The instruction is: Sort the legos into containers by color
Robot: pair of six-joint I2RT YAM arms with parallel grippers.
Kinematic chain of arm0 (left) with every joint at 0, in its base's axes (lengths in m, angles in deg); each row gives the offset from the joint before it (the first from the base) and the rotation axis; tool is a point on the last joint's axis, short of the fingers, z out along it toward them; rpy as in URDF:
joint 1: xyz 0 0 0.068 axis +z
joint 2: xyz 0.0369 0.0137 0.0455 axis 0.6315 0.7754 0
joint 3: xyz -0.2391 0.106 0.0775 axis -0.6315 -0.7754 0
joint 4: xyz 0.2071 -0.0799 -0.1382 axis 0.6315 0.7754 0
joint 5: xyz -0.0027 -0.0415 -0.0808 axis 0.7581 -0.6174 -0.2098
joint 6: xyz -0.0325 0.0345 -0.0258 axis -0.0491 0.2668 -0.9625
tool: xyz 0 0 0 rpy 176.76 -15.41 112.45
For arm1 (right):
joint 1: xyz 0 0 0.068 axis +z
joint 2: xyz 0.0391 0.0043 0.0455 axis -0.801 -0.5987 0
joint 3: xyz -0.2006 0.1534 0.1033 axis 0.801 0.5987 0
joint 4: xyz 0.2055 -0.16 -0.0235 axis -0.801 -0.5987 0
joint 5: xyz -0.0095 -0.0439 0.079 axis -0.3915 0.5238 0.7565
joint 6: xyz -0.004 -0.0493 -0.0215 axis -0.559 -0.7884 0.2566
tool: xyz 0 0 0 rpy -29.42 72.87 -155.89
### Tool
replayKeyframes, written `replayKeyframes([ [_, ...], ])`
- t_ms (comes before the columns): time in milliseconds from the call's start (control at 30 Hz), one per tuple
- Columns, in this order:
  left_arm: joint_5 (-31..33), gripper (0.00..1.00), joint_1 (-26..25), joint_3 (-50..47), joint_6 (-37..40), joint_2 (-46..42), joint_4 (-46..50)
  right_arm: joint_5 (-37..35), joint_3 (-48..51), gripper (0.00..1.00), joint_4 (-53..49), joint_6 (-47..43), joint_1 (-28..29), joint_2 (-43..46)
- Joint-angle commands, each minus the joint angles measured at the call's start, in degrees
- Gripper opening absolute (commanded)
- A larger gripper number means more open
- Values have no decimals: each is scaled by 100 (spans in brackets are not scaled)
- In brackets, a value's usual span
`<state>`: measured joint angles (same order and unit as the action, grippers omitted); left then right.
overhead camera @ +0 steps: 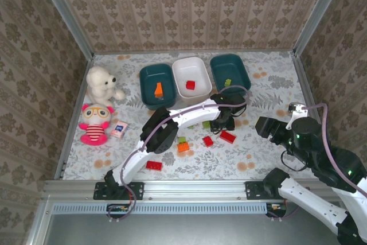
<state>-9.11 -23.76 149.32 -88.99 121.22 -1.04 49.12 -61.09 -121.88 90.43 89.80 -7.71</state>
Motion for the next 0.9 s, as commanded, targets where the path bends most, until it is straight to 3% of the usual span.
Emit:
replayKeyframes([
  [0, 222, 52, 60, 270, 275, 278, 166, 75, 59, 78, -49, 37, -10, -35],
  [200, 241, 33, 52, 284, 451, 279, 162, 144, 58, 78, 22, 26, -10, -149],
  [500, 667, 29, 86, 475, 797, -655, 405, 226, -311, 77, -14, -126, -10, -263],
  [700, 976, 29, 735, 101, 934, -1758, 548, 580, -457, 77, 206, -349, -8, -518],
  [867, 918, 28, 1689, -699, 1192, -2475, 555, 1153, -185, 77, 794, -446, -10, -974],
])
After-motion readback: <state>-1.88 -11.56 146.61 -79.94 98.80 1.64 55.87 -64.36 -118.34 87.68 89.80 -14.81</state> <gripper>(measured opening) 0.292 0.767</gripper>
